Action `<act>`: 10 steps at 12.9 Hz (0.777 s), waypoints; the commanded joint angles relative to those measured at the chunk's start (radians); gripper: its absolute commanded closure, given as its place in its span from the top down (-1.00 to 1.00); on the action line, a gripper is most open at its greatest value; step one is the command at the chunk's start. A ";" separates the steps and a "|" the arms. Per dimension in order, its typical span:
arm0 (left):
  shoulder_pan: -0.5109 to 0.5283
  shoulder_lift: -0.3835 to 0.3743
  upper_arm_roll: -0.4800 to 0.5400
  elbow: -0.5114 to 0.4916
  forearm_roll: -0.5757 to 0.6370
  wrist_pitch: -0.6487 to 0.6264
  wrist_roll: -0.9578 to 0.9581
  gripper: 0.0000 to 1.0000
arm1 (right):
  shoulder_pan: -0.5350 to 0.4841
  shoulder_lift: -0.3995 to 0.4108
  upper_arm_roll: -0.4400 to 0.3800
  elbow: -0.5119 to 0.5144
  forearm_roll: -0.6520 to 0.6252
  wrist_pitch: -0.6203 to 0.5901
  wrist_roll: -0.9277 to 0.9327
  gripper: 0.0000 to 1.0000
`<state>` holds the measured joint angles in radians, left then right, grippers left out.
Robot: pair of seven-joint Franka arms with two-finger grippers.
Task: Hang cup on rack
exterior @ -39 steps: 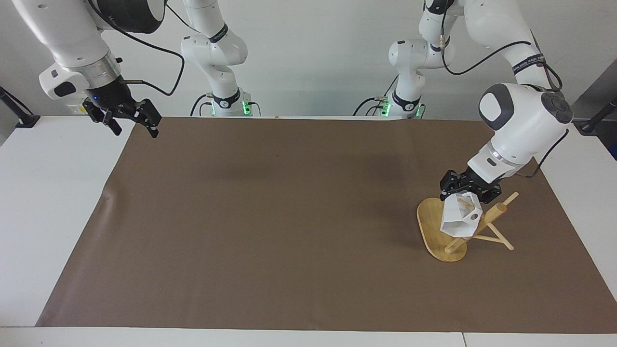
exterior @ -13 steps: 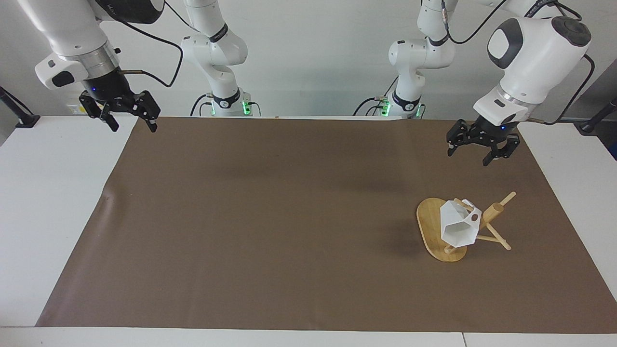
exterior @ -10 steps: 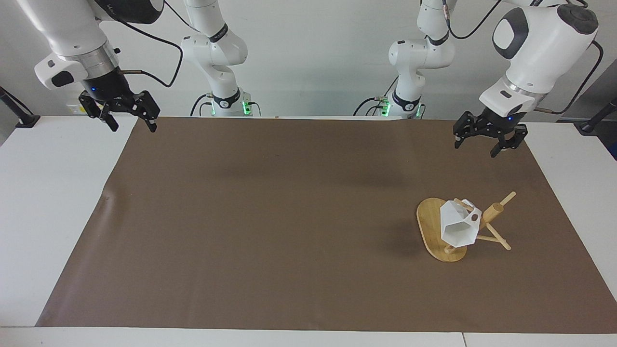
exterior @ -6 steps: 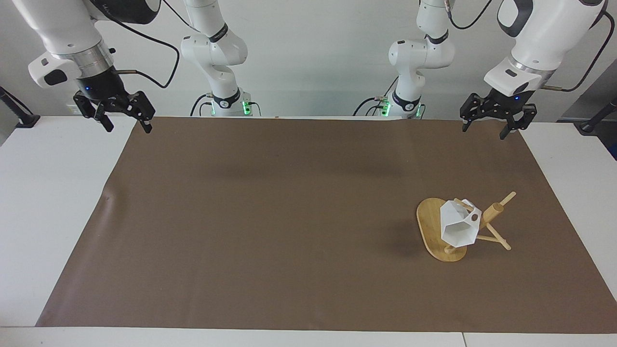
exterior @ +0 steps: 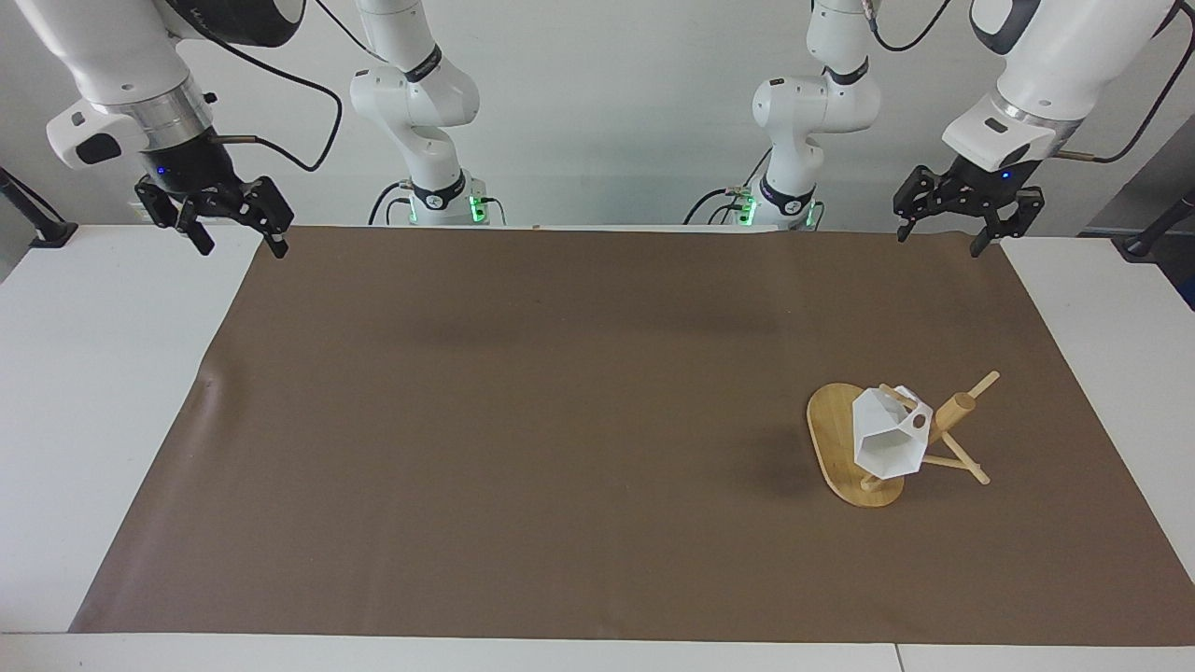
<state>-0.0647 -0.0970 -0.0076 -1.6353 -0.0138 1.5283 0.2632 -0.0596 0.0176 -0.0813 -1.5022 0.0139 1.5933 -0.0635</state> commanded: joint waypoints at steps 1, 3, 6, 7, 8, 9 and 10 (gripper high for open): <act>0.011 0.051 -0.002 0.097 -0.006 -0.094 -0.047 1.00 | -0.008 -0.013 -0.008 -0.023 0.000 0.049 -0.024 1.00; 0.013 0.051 -0.003 0.101 -0.002 -0.099 -0.142 1.00 | -0.008 -0.013 -0.006 -0.023 -0.003 0.050 -0.022 1.00; 0.013 0.042 -0.003 0.097 0.006 -0.089 -0.136 1.00 | -0.008 -0.013 -0.006 -0.023 -0.003 0.050 -0.024 1.00; 0.011 0.040 -0.003 0.091 0.006 -0.089 -0.134 1.00 | -0.008 -0.013 -0.008 -0.023 -0.005 0.050 -0.022 1.00; 0.011 0.040 -0.003 0.092 0.006 -0.088 -0.133 1.00 | -0.008 -0.013 -0.006 -0.023 -0.005 0.048 -0.022 1.00; 0.011 0.040 -0.003 0.091 0.006 -0.088 -0.130 1.00 | -0.008 -0.013 -0.006 -0.023 -0.003 0.048 -0.022 1.00; 0.013 0.039 -0.003 0.091 0.006 -0.089 -0.107 1.00 | -0.008 -0.013 -0.006 -0.023 -0.003 0.048 -0.022 1.00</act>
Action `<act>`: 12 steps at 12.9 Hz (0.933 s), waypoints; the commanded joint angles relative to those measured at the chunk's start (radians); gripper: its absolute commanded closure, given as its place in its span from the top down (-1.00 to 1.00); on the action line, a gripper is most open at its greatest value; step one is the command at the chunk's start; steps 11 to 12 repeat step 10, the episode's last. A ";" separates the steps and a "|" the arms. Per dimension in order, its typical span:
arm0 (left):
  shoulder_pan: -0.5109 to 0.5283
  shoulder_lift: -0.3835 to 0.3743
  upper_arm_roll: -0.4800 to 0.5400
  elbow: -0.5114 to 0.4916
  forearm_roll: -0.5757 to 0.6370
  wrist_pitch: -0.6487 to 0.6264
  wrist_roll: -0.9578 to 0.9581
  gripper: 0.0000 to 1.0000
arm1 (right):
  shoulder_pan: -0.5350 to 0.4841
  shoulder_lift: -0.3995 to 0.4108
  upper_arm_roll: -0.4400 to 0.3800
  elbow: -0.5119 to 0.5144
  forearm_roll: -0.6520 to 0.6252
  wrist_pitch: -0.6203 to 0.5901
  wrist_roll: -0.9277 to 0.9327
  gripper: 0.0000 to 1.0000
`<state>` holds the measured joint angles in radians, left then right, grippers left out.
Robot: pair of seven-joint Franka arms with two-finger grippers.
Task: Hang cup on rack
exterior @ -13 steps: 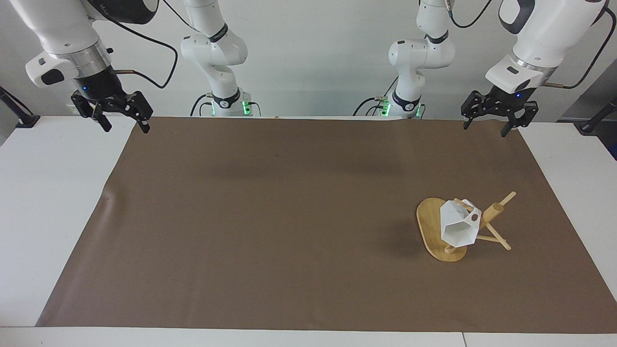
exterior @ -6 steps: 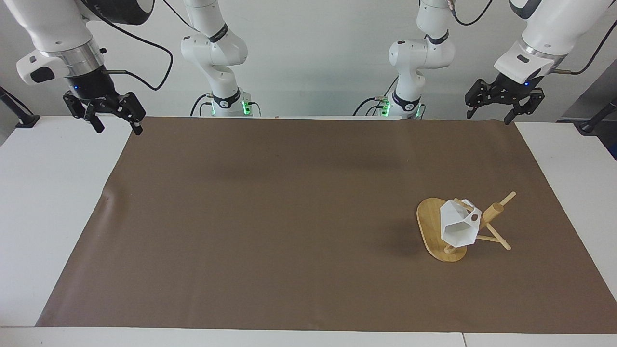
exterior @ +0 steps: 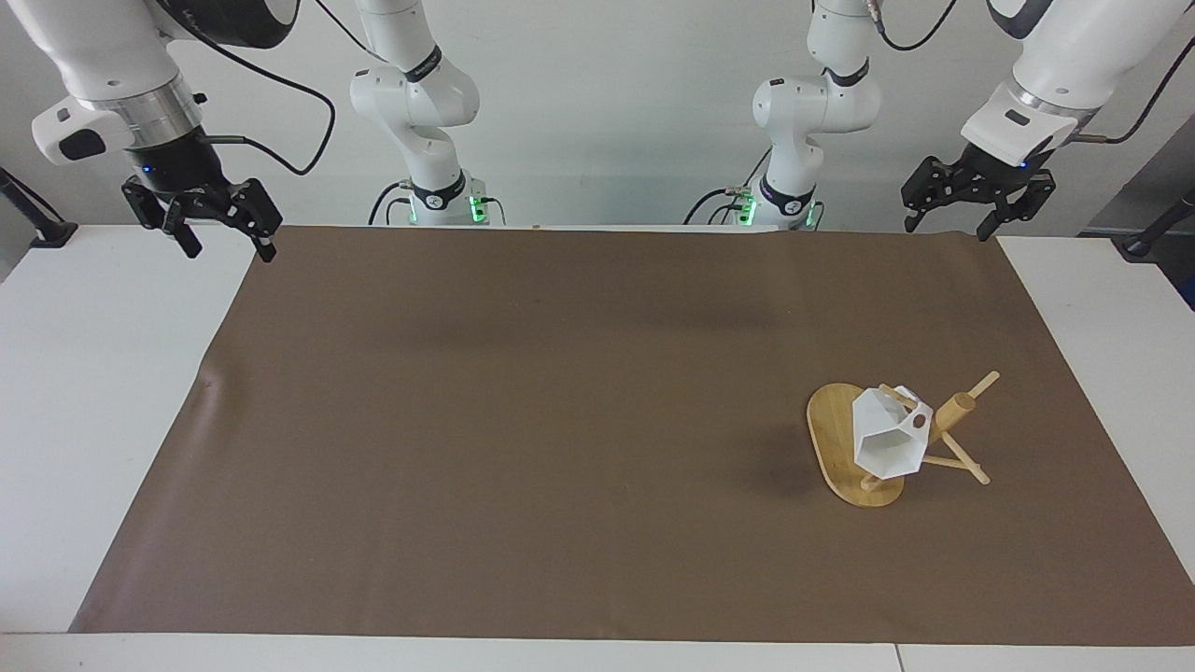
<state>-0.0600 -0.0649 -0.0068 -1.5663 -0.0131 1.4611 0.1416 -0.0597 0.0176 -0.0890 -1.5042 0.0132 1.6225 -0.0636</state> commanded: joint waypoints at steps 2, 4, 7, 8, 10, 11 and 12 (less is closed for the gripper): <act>0.014 0.005 -0.004 0.016 0.005 -0.015 0.036 1.00 | -0.008 -0.013 0.002 -0.021 -0.004 0.017 -0.022 1.00; 0.016 0.005 -0.004 0.012 0.004 -0.015 0.036 1.00 | -0.008 -0.013 0.002 -0.021 -0.004 0.019 -0.022 1.00; 0.019 0.004 -0.004 0.009 0.004 -0.015 0.036 1.00 | -0.008 -0.013 0.002 -0.021 -0.006 0.019 -0.025 1.00; 0.019 0.004 -0.004 0.009 0.004 -0.015 0.036 1.00 | -0.008 -0.013 0.002 -0.021 -0.007 0.019 -0.025 1.00; 0.019 0.004 -0.004 0.009 0.004 -0.015 0.036 1.00 | -0.008 -0.013 0.002 -0.022 -0.009 0.020 -0.031 1.00; 0.019 0.004 -0.004 0.009 0.004 -0.015 0.036 1.00 | -0.008 -0.013 0.002 -0.022 -0.009 0.020 -0.031 1.00; 0.019 0.004 -0.004 0.009 0.004 -0.015 0.036 1.00 | -0.008 -0.013 0.002 -0.022 -0.009 0.020 -0.031 1.00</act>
